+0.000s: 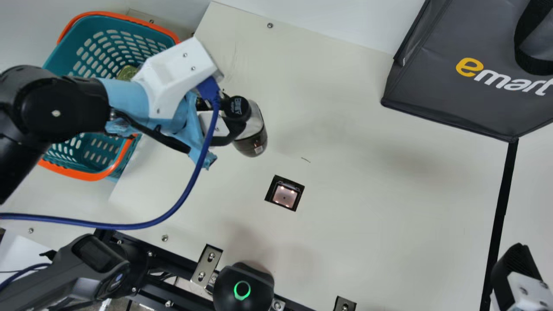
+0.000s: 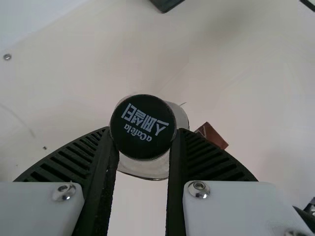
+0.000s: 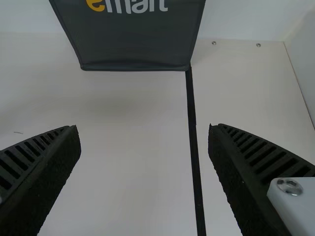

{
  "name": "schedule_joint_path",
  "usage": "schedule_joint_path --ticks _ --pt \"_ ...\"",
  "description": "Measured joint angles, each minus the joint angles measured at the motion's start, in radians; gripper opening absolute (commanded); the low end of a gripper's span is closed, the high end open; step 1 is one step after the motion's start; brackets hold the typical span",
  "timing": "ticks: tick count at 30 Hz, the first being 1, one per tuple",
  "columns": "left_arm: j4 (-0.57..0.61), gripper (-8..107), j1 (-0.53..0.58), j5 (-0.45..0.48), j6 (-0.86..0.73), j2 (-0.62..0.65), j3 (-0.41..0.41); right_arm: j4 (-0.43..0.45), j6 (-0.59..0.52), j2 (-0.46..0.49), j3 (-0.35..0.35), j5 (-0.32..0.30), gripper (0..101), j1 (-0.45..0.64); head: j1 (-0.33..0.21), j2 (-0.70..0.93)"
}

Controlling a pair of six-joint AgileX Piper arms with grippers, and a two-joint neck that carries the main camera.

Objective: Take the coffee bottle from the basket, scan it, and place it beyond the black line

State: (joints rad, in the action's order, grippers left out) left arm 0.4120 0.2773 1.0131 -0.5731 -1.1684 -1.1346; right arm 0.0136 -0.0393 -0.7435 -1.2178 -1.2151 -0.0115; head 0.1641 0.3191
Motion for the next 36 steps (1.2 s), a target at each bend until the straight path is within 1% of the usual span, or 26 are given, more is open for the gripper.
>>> schedule_joint_path --ticks 8,19,36 --pt "0.051 10 0.041 -0.008 -0.067 -0.018 0.01 0.0 0.0 0.0 0.0 0.0 91 0.0 0.0 0.0" --pt "0.123 10 0.067 -0.014 -0.172 -0.027 0.036 0.0 0.0 0.0 0.0 0.0 91 0.0 0.0 0.0" --pt "0.18 10 0.092 -0.006 -0.338 0.02 0.107 0.0 0.0 0.0 0.0 0.0 91 0.0 0.0 0.0"
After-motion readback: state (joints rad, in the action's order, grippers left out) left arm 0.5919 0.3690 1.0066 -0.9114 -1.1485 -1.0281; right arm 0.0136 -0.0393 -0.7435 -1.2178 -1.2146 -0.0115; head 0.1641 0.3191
